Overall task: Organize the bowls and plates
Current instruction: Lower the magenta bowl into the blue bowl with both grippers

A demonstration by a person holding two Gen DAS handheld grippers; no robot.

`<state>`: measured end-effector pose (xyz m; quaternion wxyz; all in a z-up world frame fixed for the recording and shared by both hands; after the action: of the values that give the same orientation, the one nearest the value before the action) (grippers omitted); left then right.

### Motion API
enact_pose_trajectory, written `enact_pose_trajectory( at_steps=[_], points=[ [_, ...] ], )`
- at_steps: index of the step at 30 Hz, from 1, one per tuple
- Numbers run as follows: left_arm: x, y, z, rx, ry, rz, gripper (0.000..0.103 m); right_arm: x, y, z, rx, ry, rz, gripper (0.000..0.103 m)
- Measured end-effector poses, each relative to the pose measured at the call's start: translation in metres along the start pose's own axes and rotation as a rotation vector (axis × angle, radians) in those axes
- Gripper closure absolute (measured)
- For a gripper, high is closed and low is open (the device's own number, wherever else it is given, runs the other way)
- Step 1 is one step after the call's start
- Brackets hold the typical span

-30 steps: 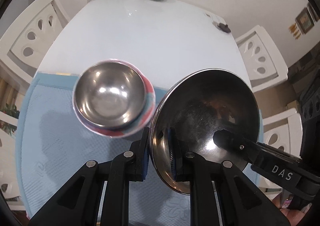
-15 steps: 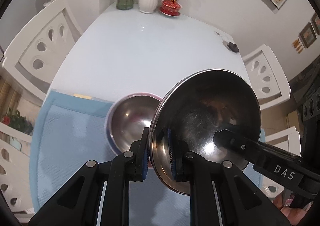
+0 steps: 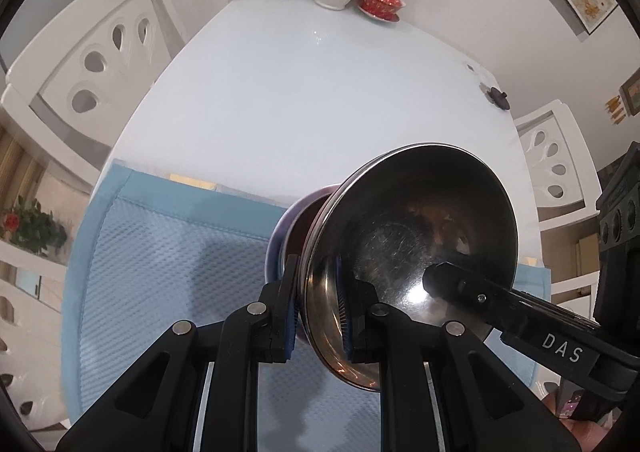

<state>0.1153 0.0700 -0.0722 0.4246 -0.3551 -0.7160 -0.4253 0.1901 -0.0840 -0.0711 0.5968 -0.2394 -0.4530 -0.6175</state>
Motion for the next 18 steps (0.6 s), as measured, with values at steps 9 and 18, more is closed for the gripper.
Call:
enact_pose_trajectory(
  at_steps=[9, 18],
  points=[
    [-0.016, 0.001, 0.003, 0.008, -0.005, 0.026, 0.089, -0.022, -0.003, -0.008, -0.023, -0.022, 0.033, 0.086],
    [-0.022, 0.002, 0.009, 0.025, -0.017, 0.025, 0.089, -0.033, 0.001, -0.007, -0.022, -0.029, 0.035, 0.085]
  ],
)
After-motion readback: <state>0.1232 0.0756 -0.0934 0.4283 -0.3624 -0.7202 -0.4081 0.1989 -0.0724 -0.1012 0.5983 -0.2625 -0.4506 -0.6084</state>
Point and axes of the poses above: each gripper's, at about its wrist camera, not at the fingertips, and x roughly against the way its jaws point, z to its left, y to its top, the point moved 6 cm from there along -x, roughly the way its jaws point, and after that the axes turned 8 degrees about x, right-handed, at the moved point
